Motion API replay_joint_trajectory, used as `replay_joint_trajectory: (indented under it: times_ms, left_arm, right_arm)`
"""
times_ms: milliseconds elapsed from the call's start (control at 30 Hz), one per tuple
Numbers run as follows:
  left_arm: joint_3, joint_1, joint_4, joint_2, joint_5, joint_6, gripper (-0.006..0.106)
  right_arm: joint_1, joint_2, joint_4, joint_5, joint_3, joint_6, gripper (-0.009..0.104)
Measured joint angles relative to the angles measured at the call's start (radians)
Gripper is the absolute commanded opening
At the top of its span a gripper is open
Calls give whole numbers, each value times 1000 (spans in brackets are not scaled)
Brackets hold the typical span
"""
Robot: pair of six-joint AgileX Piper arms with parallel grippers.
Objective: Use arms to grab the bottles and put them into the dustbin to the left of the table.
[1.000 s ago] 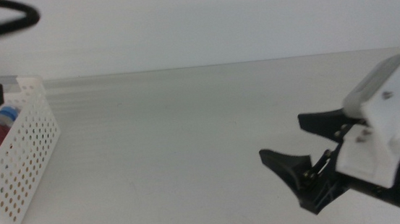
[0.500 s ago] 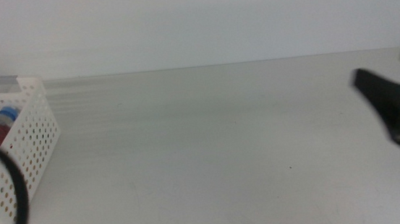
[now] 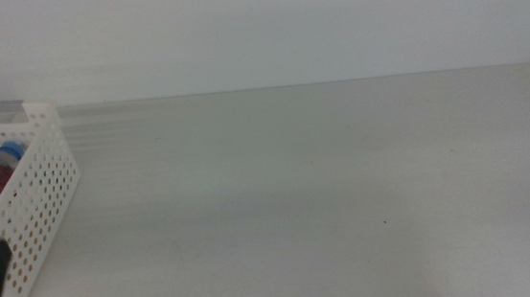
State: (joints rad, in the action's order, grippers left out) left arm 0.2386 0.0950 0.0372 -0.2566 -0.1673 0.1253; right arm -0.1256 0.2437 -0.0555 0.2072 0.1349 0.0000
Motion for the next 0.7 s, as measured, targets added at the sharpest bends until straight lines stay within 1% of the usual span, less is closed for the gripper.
replay_joint_trajectory:
  times_ms: [200, 400, 700]
  left_arm:
    - [-143, 0, 39, 122, 1, 0, 90]
    - [-248, 0, 54, 228, 0, 0, 90]
    - [-269, -11, 62, 268, -10, 0, 90]
  right_arm:
    - [60, -132, 0, -13, -79, 0, 72]
    - [75, -226, 0, -14, -145, 0, 72]
    - [75, -253, 0, -79, -162, 0, 72]
